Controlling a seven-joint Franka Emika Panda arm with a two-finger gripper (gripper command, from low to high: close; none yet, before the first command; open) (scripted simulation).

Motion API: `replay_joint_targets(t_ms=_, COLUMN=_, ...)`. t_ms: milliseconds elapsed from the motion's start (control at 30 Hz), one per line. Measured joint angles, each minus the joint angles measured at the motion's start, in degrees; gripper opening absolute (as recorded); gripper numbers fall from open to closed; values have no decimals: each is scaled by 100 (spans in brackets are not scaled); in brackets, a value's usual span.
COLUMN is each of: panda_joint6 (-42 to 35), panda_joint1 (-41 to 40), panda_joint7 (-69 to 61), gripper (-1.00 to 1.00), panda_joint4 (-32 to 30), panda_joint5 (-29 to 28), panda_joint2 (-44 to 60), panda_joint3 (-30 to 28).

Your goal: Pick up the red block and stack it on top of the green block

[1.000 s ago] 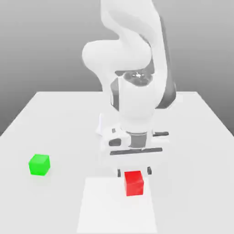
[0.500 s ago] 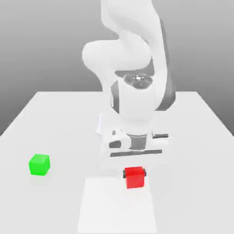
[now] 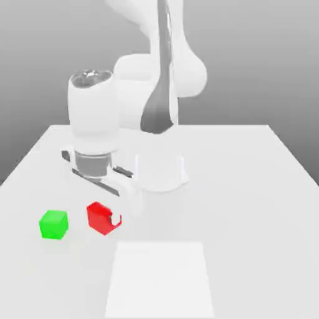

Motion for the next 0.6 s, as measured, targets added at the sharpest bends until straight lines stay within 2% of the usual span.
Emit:
replay_joint_targets(t_ms=267, panda_joint6=-234, panda_joint1=-1271, panda_joint7=1584, gripper=-100, panda_joint4=38, panda_joint5=-257, panda_joint2=-218, panda_joint3=-656)
replay_joint_targets(t_ms=367, panda_joint6=210, panda_joint1=-1299, panda_joint7=1556, gripper=-100, panda_joint4=57, panda_joint5=-33, panda_joint2=255, panda_joint3=-744)
replay_joint_targets(t_ms=467, panda_joint6=789, panda_joint1=-1274, panda_joint7=1188, gripper=-100, panda_joint4=82, panda_joint5=511, panda_joint2=882, panda_joint3=-651)
replay_joint_targets(t_ms=500, panda_joint6=964, panda_joint1=-1310, panda_joint7=1040, gripper=100, panda_joint4=92, panda_joint5=721, panda_joint2=1075, panda_joint3=-551)
replay_joint_targets(t_ms=600, panda_joint6=964, panda_joint1=-1310, panda_joint7=1040, gripper=100, panda_joint4=92, panda_joint5=721, panda_joint2=1075, panda_joint3=-551)
